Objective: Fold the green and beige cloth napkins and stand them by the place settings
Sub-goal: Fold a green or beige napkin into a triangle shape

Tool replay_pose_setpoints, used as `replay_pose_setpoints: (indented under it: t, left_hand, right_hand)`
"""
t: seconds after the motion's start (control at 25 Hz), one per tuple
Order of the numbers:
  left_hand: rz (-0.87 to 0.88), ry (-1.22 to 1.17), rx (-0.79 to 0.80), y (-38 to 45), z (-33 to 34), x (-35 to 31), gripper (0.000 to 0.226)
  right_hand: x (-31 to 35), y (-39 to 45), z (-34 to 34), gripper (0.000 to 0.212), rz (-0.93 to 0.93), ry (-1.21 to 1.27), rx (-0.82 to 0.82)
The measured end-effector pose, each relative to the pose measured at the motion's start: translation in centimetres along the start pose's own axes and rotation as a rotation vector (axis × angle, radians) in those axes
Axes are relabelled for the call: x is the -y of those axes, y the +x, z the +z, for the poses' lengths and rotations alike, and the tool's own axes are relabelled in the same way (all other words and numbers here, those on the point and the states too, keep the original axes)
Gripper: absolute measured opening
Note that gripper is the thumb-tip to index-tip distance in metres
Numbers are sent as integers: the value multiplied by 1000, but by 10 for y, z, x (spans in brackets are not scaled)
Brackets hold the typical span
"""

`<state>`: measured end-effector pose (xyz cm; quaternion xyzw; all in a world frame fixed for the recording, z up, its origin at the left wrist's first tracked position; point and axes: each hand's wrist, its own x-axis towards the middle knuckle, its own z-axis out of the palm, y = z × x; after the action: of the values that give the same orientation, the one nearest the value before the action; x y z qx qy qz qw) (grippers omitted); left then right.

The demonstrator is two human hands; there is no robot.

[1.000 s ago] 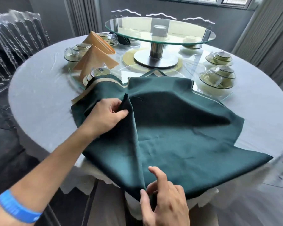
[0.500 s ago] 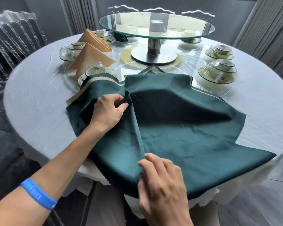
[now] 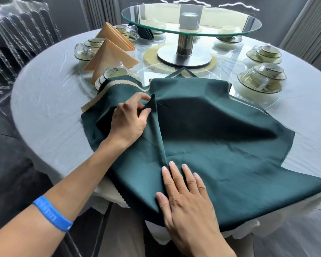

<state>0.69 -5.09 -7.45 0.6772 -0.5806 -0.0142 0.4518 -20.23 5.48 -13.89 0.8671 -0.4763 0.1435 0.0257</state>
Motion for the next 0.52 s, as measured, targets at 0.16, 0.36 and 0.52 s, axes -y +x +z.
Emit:
replay_pose_setpoints:
  t: [0.16,0.36,0.52]
  left_hand:
    - [60,38,-7,0,1,-3,30]
    - [22,120,-99,-57,-34,-5,38]
    - [-297,85,114,-113,-80,24,37]
  right_hand:
    - [-4,6,3,60,-69,-38,30]
    - [-4,5,3,61,-55,-34,57]
    - [-2,5,4,61,-45,-49,66]
